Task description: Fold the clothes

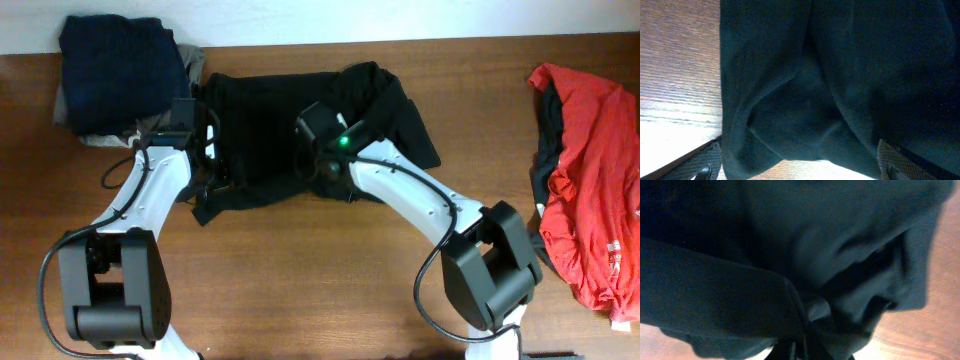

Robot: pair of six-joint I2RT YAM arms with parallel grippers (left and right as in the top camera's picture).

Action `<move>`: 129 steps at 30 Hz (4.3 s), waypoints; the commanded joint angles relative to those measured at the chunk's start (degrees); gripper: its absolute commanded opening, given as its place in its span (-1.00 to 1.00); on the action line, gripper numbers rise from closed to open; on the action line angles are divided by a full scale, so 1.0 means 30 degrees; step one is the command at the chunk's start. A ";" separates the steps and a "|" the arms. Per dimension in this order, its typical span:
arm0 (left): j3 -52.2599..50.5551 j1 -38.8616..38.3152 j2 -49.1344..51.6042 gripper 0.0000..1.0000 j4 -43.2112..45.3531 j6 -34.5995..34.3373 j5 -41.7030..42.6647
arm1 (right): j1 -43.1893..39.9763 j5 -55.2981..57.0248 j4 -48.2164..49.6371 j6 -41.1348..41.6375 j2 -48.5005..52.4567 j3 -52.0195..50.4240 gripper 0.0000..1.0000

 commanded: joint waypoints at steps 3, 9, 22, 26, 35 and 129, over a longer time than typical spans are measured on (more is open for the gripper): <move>-0.0066 -0.0015 0.0175 0.97 -0.0109 -0.0175 0.0211 | -0.1698 0.1166 0.0561 -0.0015 0.0357 0.0240 0.39; -0.0066 -0.0015 0.0175 0.97 -0.0073 -0.0182 0.0219 | -0.1982 -0.0590 -0.0503 0.0044 -0.0117 0.0284 0.97; -0.0066 -0.0015 0.0175 0.97 0.0226 -0.0182 0.0211 | 0.1166 -0.5005 -0.2878 -0.0546 -0.0546 0.0284 0.97; -0.0066 -0.0015 0.0175 0.97 0.0313 -0.0182 0.0211 | 0.1887 -0.4116 -0.2659 -0.1217 -0.0073 0.0233 0.97; -0.0073 -0.0015 0.0175 0.97 0.0313 -0.0182 0.0211 | 0.1923 -0.1173 -0.1545 -0.1792 0.2339 0.0226 0.98; 0.0131 -0.0015 -0.1515 0.97 0.0576 0.1231 -0.1224 | -0.5457 -0.2302 -1.3821 1.4615 -0.5508 0.3905 0.97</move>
